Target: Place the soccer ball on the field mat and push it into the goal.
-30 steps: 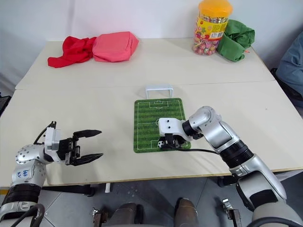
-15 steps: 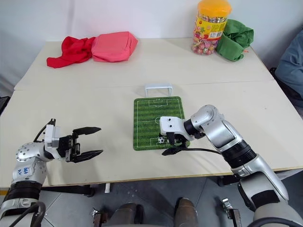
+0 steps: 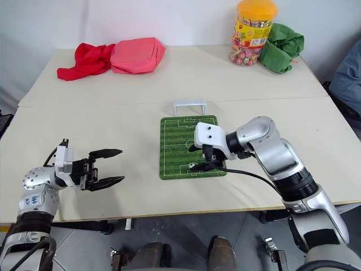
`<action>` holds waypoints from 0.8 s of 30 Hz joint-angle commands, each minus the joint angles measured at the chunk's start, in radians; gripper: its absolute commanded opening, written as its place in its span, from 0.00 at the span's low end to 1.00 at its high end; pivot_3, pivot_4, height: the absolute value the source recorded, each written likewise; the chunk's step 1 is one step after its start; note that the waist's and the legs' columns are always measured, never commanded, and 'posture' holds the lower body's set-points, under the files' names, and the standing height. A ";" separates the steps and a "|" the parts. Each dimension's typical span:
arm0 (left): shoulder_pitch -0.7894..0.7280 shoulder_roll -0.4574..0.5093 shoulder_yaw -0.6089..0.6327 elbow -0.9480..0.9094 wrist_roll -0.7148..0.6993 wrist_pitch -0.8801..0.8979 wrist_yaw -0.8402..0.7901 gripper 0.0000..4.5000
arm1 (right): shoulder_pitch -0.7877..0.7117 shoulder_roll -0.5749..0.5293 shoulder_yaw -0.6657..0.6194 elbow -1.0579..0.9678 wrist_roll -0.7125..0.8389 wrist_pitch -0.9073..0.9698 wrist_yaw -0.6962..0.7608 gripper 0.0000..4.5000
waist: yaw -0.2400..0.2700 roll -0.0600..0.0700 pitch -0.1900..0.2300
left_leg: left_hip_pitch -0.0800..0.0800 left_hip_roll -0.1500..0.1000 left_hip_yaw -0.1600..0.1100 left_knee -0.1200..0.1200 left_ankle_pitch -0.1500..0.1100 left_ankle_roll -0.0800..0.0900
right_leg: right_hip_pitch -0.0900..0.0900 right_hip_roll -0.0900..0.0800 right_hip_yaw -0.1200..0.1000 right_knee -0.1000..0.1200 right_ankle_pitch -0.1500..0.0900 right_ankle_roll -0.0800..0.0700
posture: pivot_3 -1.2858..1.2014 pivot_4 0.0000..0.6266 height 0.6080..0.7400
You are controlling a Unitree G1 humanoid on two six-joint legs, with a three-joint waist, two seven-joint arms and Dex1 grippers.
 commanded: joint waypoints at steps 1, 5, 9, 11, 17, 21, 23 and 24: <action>-0.024 0.010 0.006 0.023 0.000 -0.009 -0.035 1.00 | 0.067 -0.028 -0.059 -0.167 0.062 0.089 -0.053 0.42 | 0.001 0.000 0.000 | 0.000 0.000 0.000 0.000 0.000 0.000 | 0.000 0.000 0.000 0.000 0.000 0.000 | 0.52 0.24 1.00; -0.048 0.013 0.005 0.059 0.008 -0.019 -0.047 1.00 | 0.170 -0.032 -0.089 -0.302 0.111 0.167 -0.126 0.10 | 0.001 0.000 0.000 | 0.000 0.000 0.000 0.000 0.000 0.000 | 0.000 0.000 0.000 0.000 0.000 0.000 | 0.52 0.24 1.00; -0.065 0.012 -0.001 0.080 0.012 -0.026 -0.059 1.00 | 0.247 -0.029 -0.085 -0.366 0.135 0.191 -0.187 0.01 | 0.000 -0.001 0.001 | 0.000 0.000 0.000 0.000 0.000 0.000 | 0.000 0.000 0.000 0.000 0.000 0.000 | 0.52 0.24 1.00; -0.071 0.012 -0.005 0.086 0.014 -0.027 -0.065 1.00 | 0.274 -0.015 -0.071 -0.362 0.135 0.183 -0.219 0.01 | 0.000 -0.002 0.001 | 0.000 0.000 0.000 0.000 0.000 0.000 | 0.000 0.000 0.000 0.000 0.000 0.000 | 0.52 0.24 1.00; -0.078 0.018 -0.011 0.087 0.009 -0.021 -0.077 1.00 | 0.306 0.023 -0.028 -0.261 0.128 0.107 -0.248 0.01 | -0.001 -0.003 0.000 | 0.000 0.000 0.000 0.000 0.000 0.000 | 0.000 0.000 0.000 0.000 0.000 0.000 | 0.52 0.24 1.00; -0.080 0.025 -0.012 0.089 0.007 -0.020 -0.079 1.00 | 0.282 0.032 -0.003 -0.185 0.121 0.054 -0.237 0.01 | -0.001 -0.003 0.001 | 0.000 0.000 0.000 0.000 0.000 0.000 | 0.000 0.000 0.000 0.000 0.000 0.000 | 0.52 0.24 1.00; -0.079 0.028 -0.012 0.087 0.006 -0.019 -0.078 1.00 | 0.269 0.037 0.015 -0.132 0.112 0.019 -0.225 0.01 | -0.001 -0.003 0.001 | 0.000 0.000 0.000 0.000 0.000 0.000 | 0.000 0.000 0.000 0.000 0.000 0.000 | 0.52 0.24 1.00; -0.079 0.029 -0.011 0.086 0.006 -0.020 -0.077 1.00 | 0.260 0.043 0.026 -0.098 0.102 -0.003 -0.221 0.01 | -0.001 -0.003 0.001 | 0.000 0.000 0.000 0.000 0.000 0.000 | 0.000 0.000 0.000 0.000 0.000 0.000 | 0.52 0.24 1.00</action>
